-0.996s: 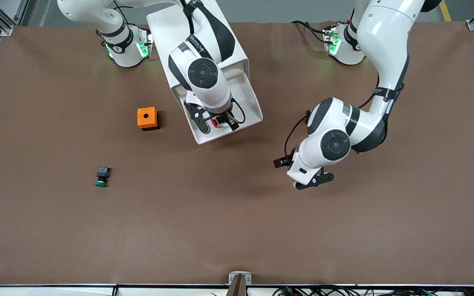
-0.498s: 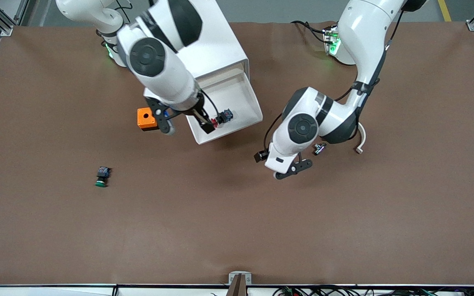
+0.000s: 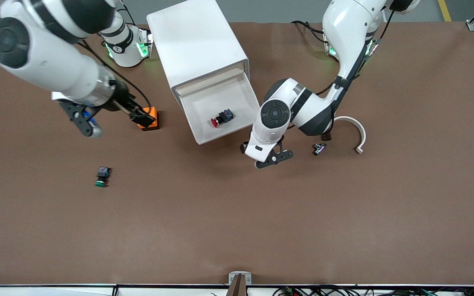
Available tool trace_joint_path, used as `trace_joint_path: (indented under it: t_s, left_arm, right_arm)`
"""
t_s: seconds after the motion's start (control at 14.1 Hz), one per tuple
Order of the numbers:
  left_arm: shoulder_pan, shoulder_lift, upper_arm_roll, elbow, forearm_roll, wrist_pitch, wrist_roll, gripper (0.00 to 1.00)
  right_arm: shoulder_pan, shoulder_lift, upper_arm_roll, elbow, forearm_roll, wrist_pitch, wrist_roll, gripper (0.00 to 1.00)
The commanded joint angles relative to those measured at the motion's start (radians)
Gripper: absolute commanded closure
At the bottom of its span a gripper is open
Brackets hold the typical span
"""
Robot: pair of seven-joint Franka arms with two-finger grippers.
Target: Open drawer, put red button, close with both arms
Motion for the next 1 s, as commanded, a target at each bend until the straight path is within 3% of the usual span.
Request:
trace_joint_path:
  t_s: [0.0,0.21,0.57,0.92]
  left_arm:
    - [-0.017,-0.037,0.000,-0.048,0.026,0.008,-0.026,0.00]
    - [-0.040,-0.072,-0.001,-0.080,0.025,0.011,-0.052,0.00]
    - [-0.060,-0.074,-0.076,-0.079,0.025,0.011,-0.131,0.00]
    - [-0.129,-0.074,-0.086,-0.079,0.026,0.028,-0.215,0.00]
  right_arm:
    - [-0.063,-0.042,0.017,-0.023,-0.047,-0.034,-0.181,0.00]
    - [-0.101,-0.079,0.017,-0.061,-0.134,-0.036,-0.385,0.00]
    - [-0.175,-0.136,0.017,-0.107,-0.266,-0.020,-0.687,0.00]
    - [-0.300,-0.202,0.017,-0.220,-0.283,0.073,-0.946,0.00]
